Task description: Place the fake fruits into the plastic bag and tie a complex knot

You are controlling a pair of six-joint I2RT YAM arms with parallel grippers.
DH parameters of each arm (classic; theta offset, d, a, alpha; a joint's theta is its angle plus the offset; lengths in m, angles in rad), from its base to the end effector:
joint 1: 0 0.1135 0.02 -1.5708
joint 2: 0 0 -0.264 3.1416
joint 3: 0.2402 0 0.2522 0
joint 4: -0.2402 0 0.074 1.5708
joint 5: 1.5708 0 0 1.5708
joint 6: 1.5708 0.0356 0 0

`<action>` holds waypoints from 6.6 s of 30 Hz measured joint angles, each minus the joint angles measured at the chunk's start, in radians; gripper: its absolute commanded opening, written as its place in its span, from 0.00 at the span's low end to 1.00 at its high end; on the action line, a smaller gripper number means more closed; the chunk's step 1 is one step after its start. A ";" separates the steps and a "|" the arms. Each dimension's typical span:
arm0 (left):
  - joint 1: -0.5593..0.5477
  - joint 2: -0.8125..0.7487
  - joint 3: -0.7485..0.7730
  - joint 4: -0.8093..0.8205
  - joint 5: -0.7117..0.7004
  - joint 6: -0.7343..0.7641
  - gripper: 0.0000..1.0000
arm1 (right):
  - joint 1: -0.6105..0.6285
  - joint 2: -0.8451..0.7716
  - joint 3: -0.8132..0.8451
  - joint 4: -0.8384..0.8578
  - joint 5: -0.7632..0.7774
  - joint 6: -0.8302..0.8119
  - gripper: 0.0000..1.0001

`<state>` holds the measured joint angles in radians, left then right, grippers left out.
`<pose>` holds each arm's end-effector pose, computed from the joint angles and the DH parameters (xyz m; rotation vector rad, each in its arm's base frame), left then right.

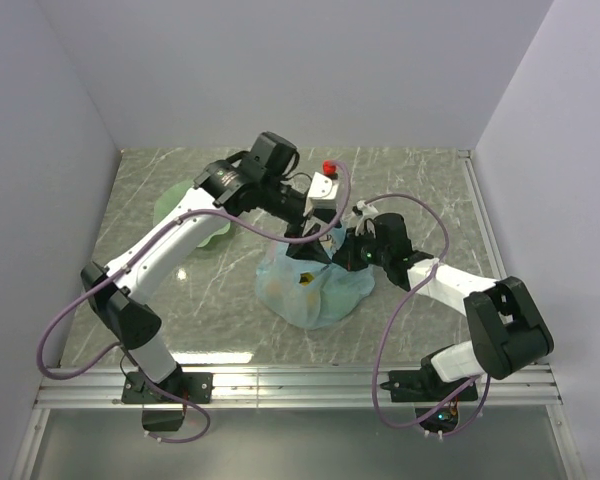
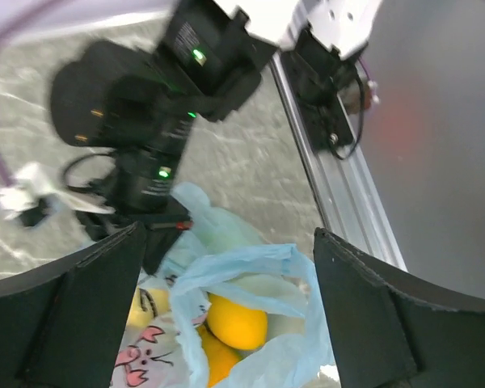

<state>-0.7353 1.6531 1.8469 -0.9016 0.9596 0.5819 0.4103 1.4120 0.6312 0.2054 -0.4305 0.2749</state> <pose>0.2343 -0.2512 0.4213 1.6828 1.3525 -1.1634 0.2542 0.1268 0.1865 -0.4088 2.1732 0.8530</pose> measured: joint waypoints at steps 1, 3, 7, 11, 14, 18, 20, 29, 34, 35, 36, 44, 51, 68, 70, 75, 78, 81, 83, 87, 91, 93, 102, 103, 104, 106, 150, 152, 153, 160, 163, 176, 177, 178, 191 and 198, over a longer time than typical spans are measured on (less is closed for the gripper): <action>-0.006 0.013 0.006 -0.024 -0.005 0.017 0.89 | 0.000 0.000 0.003 -0.003 0.000 -0.005 0.00; -0.018 0.028 0.007 -0.068 -0.017 0.047 0.92 | 0.000 0.000 0.010 -0.006 0.000 -0.013 0.00; -0.026 0.045 0.007 -0.146 -0.011 0.100 0.99 | 0.000 -0.003 0.011 -0.008 -0.001 -0.031 0.00; -0.026 0.046 0.012 -0.203 0.030 0.134 0.99 | 0.000 -0.003 0.018 -0.012 -0.003 -0.040 0.00; -0.027 0.046 0.023 -0.231 0.051 0.143 0.99 | 0.000 -0.003 0.025 -0.012 -0.004 -0.046 0.00; -0.027 0.046 0.072 -0.293 0.056 0.188 0.99 | 0.000 -0.003 0.026 -0.013 -0.004 -0.050 0.00; -0.027 0.043 0.088 -0.297 0.056 0.203 0.99 | 0.000 -0.003 0.026 -0.013 -0.004 -0.053 0.00; -0.031 0.051 0.046 -0.320 0.015 0.294 0.99 | 0.000 -0.003 0.041 -0.021 -0.016 -0.074 0.00; -0.036 0.079 0.046 -0.330 -0.012 0.312 0.49 | 0.003 -0.003 0.053 -0.021 -0.023 -0.090 0.00; -0.036 0.087 0.046 -0.330 -0.016 0.306 0.36 | 0.004 -0.003 0.054 -0.021 -0.023 -0.092 0.00; -0.035 0.096 0.048 -0.330 -0.018 0.304 0.10 | 0.005 -0.003 0.054 -0.021 -0.022 -0.093 0.00; 0.079 0.041 -0.084 -0.072 0.016 0.039 0.00 | 0.006 -0.008 0.054 -0.028 0.003 -0.119 0.01; 0.249 -0.343 -0.616 0.563 -0.152 -0.589 0.00 | -0.006 -0.108 0.064 -0.108 0.022 -0.136 0.55; 0.156 -0.437 -0.743 0.829 -0.528 -1.043 0.00 | 0.059 -0.408 0.178 0.131 -0.047 -0.064 0.93; 0.153 -0.436 -0.743 0.829 -0.550 -1.060 0.00 | 0.090 -0.336 0.171 0.203 -0.068 -0.048 0.94; 0.151 -0.417 -0.743 0.811 -0.594 -1.094 0.00 | 0.159 -0.180 0.146 0.337 -0.096 -0.014 0.95; 0.151 -0.407 -0.743 0.800 -0.603 -1.105 0.00 | 0.187 -0.136 0.145 0.400 -0.122 0.000 0.96; 0.151 -0.406 -0.744 0.792 -0.603 -1.120 0.00 | 0.219 -0.124 0.137 0.465 -0.145 0.005 0.96; 0.151 -0.406 -0.745 0.792 -0.603 -1.124 0.00 | 0.245 -0.116 0.127 0.502 -0.158 0.010 0.96; 0.151 -0.404 -0.746 0.781 -0.600 -1.127 0.00 | 0.275 -0.078 0.122 0.536 -0.142 0.020 0.96; 0.151 -0.403 -0.747 0.778 -0.603 -1.141 0.00 | 0.310 -0.043 0.116 0.549 -0.089 0.033 0.89; 0.151 -0.404 -0.749 0.791 -0.611 -1.154 0.00 | 0.326 -0.019 0.116 0.557 -0.059 0.049 0.83; 0.151 -0.441 -0.779 0.838 -0.715 -1.188 0.00 | 0.365 0.060 0.056 0.581 0.068 0.165 0.54; 0.152 -0.442 -0.785 0.840 -0.731 -1.192 0.00 | 0.370 0.067 0.039 0.588 0.076 0.177 0.48; 0.154 -0.444 -0.795 0.845 -0.748 -1.197 0.00 | 0.377 0.074 0.022 0.590 0.080 0.186 0.45; 0.168 -0.447 -0.820 0.845 -0.770 -1.208 0.00 | 0.388 0.087 -0.005 0.595 0.083 0.201 0.42; 0.444 -0.434 -1.158 1.136 -0.013 -0.880 0.81 | 0.347 0.114 0.011 0.574 -0.124 0.147 0.00; 0.435 -0.401 -1.158 1.176 -0.011 -0.900 0.53 | 0.344 0.114 0.011 0.576 -0.129 0.148 0.00; 0.433 -0.390 -1.158 1.189 -0.010 -0.913 0.44 | 0.344 0.114 0.011 0.576 -0.129 0.150 0.00; 0.433 -0.357 -1.144 1.198 0.031 -0.908 0.01 | 0.321 0.093 0.038 0.481 -0.148 0.140 0.46; 0.433 -0.357 -1.126 1.170 0.038 -0.893 0.01 | 0.268 0.021 0.076 0.343 -0.167 0.117 0.54; 0.433 -0.357 -1.123 1.139 0.039 -0.871 0.01 | -0.053 -0.426 0.228 -0.272 -0.100 0.012 0.81; 0.433 -0.357 -1.122 1.136 0.039 -0.866 0.01 | -0.088 -0.417 0.228 -0.303 -0.080 0.013 0.82; 0.433 -0.357 -1.121 1.134 0.039 -0.864 0.01 | -0.115 -0.405 0.227 -0.330 -0.068 0.016 0.82; 0.433 -0.327 -1.059 1.101 0.058 -0.837 0.01 | -0.304 -0.219 0.136 -0.254 -0.414 -0.032 0.90; 0.433 -0.312 -1.038 1.084 0.092 -0.814 0.01 | -0.473 -0.088 0.308 -0.468 -0.665 -0.514 0.94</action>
<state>-0.3027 1.3407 0.8093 0.1825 1.0512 -0.2325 -0.0624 1.3243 0.9390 -0.2630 -1.0954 -0.2394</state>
